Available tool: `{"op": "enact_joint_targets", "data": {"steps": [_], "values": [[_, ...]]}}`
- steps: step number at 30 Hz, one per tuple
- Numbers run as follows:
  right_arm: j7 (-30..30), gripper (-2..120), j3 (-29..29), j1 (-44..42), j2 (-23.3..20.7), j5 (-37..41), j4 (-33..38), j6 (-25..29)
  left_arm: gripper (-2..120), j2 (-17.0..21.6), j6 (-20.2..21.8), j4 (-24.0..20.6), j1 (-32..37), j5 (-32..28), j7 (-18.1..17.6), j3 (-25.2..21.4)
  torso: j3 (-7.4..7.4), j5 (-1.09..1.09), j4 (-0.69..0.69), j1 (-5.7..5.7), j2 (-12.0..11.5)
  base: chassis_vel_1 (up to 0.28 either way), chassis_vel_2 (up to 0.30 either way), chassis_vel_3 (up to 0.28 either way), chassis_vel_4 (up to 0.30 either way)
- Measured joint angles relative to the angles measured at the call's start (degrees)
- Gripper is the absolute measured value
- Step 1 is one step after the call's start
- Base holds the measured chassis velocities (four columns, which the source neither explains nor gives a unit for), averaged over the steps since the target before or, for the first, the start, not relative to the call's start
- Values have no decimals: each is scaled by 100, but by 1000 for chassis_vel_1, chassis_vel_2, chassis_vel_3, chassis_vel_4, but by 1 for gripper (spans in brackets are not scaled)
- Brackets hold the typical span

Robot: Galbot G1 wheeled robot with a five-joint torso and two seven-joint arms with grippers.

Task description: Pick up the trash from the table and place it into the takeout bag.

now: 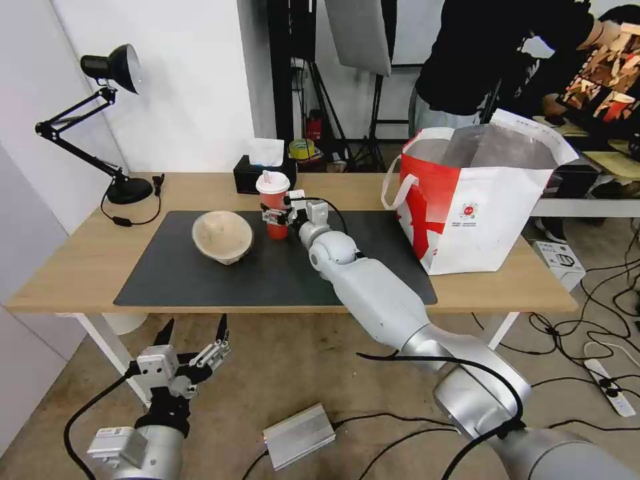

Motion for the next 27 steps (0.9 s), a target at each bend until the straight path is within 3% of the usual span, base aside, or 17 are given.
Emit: {"op": "enact_joint_targets", "data": {"steps": [27], "values": [[-655,100,-9,24,3,259,-300,206,100,126,18,106,-162,-36,30,151,0,0,0,0,0,0,0,0,0]]}}
